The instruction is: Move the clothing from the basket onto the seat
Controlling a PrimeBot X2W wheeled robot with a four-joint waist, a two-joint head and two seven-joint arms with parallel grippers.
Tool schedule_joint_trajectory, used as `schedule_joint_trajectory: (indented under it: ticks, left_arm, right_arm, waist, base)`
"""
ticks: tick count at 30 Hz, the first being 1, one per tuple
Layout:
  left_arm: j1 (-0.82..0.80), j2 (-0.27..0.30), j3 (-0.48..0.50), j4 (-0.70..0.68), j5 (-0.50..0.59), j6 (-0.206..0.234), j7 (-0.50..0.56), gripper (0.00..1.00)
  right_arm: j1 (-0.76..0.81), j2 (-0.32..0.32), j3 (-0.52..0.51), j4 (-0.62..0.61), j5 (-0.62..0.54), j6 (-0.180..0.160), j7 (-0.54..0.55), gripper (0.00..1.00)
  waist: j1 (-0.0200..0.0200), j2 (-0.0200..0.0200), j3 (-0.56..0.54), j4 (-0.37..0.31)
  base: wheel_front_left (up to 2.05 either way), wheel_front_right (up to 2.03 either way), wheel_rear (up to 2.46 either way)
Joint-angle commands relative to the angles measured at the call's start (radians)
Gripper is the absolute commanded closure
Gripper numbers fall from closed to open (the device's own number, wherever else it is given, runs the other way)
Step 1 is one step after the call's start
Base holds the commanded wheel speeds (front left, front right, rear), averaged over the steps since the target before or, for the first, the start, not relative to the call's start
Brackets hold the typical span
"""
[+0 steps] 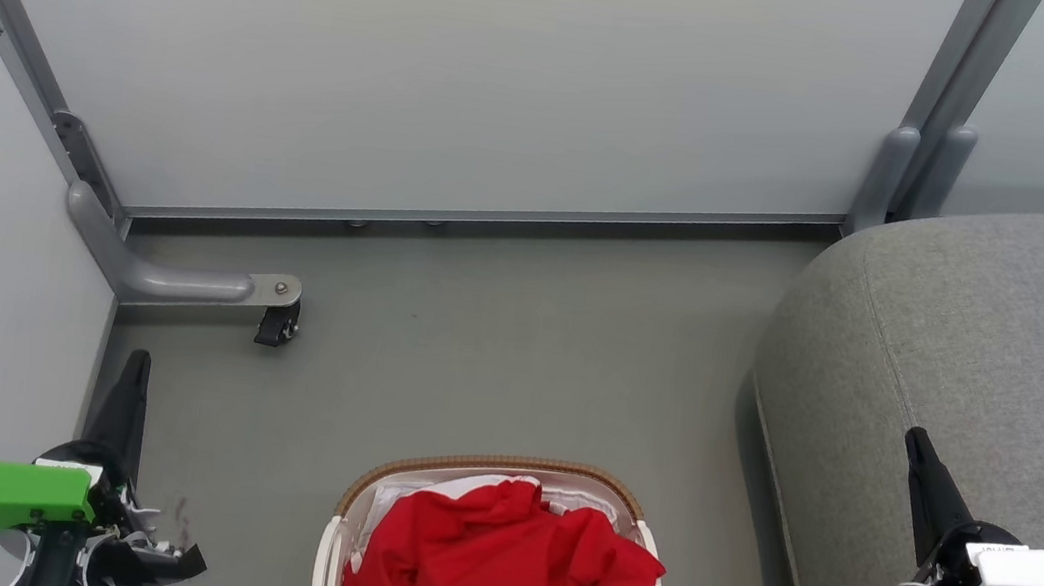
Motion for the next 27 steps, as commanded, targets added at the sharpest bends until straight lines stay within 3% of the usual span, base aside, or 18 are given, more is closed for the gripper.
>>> schedule_joint_trajectory:
  ticks: [1, 27]
  left_arm:
    - [-0.011, 0.001, 0.001, 0.000, 0.005, -0.004, 0.002, 1.00]
    - [-0.011, 0.001, 0.001, 0.000, 0.005, -0.004, 0.002, 1.00]
  right_arm:
    - [0.011, -0.006, -0.002, -0.002, 0.004, 0.000, 0.003, 1.00]
    - [0.011, -0.006, -0.002, -0.002, 0.004, 0.000, 0.002, 1.00]
  waist:
    - [0.0000, 0.0000, 0.000, 0.000]
    - [0.0000, 0.0000, 0.000, 0.000]
  base:
    - [0.00, 0.00, 0.00]
    - [0.00, 0.00, 0.00]
